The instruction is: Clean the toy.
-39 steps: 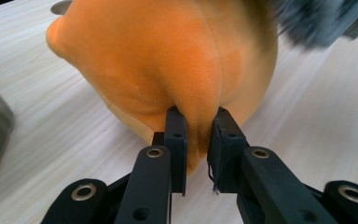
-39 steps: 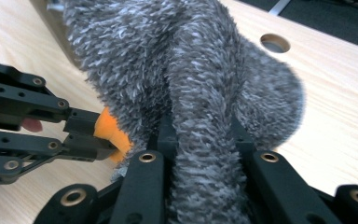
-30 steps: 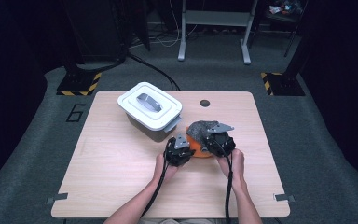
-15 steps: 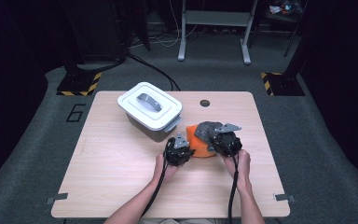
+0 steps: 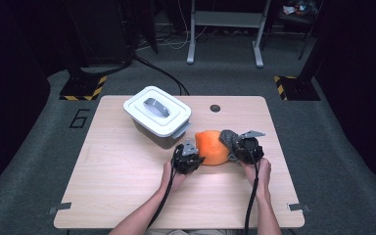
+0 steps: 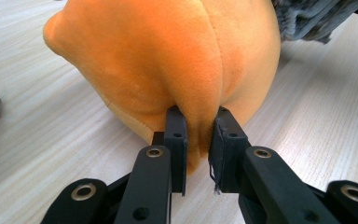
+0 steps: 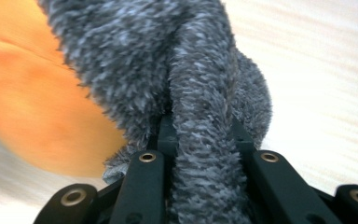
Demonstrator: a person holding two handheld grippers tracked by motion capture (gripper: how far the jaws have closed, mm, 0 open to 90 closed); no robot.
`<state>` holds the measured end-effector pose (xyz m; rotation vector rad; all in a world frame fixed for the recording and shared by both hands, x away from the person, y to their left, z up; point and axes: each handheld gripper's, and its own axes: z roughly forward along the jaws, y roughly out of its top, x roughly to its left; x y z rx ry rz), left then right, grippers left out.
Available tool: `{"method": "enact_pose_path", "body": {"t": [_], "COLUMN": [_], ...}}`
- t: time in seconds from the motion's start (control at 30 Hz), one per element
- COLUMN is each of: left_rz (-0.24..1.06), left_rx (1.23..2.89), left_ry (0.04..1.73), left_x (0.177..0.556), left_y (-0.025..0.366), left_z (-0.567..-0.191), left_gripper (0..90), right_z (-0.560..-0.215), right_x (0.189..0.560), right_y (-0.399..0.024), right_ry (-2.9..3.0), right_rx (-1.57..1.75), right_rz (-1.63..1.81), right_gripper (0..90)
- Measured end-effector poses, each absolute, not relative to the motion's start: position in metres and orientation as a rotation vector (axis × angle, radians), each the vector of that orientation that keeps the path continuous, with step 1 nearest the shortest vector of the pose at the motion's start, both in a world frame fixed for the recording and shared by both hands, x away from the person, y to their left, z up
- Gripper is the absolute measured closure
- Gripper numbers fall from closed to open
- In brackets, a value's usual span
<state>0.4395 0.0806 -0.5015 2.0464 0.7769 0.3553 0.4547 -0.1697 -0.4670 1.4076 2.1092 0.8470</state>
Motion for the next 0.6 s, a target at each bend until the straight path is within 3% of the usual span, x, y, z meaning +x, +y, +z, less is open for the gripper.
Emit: {"method": "enact_pose_path", "body": {"t": [0.3,0.6], "left_rz": [0.360,0.351], "left_rx": [2.051,2.040], "left_ry": [0.778,0.782], "left_x": [0.440,0.441], "left_y": [0.081,0.083], "left_z": [-0.502,-0.503], "left_gripper": [78.4,78.3], "right_z": [-0.493,-0.459], "right_x": [0.468,0.445], "right_y": [-0.181,-0.184], "right_ry": [2.137,2.086], "right_rx": [1.503,1.427], "right_rz": [0.802,0.894], "right_gripper": [73.6,73.8]}}
